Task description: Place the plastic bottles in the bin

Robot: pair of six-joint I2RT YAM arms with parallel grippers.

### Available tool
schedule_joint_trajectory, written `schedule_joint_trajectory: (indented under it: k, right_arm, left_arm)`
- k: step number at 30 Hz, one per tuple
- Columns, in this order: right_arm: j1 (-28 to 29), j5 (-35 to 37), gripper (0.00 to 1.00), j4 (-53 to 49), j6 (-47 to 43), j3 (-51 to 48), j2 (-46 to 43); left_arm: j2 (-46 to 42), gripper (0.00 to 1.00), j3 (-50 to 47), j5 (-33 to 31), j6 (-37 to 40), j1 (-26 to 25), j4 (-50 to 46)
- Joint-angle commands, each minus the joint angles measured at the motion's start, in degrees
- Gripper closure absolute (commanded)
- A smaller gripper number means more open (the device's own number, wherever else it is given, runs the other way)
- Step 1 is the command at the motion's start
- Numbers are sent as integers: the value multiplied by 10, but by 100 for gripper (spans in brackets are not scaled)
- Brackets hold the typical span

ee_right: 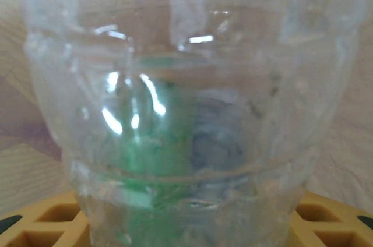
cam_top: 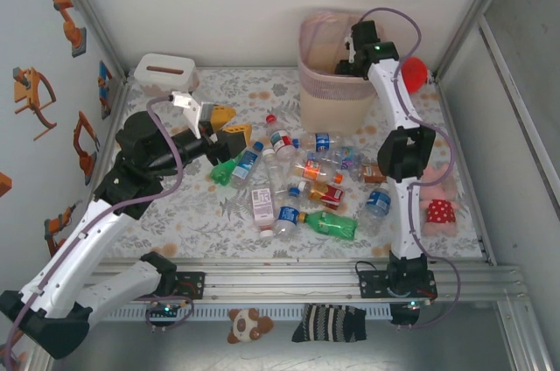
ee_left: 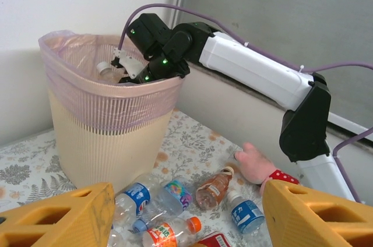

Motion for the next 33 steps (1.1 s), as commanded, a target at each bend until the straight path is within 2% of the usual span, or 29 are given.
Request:
schedule_joint_trajectory:
  k: [1, 6, 9, 20, 33]
  right_arm:
    - [-1, 32, 39, -9, 2, 14, 10]
    - [-1, 32, 24, -9, 8, 15, -11]
    - [0, 27, 20, -9, 7, 15, -29]
    - [4, 18, 20, -16, 12, 14, -110]
    - [4, -14, 22, -20, 14, -28, -233]
  left_arm:
    - [-8, 33, -6, -2, 6, 1, 4]
    - [-10, 33, -8, -13, 4, 1, 7]
    - [-11, 33, -8, -16, 4, 1, 6]
    - [-7, 33, -4, -58, 20, 1, -48]
    - [58, 33, 33, -130, 42, 9, -163]
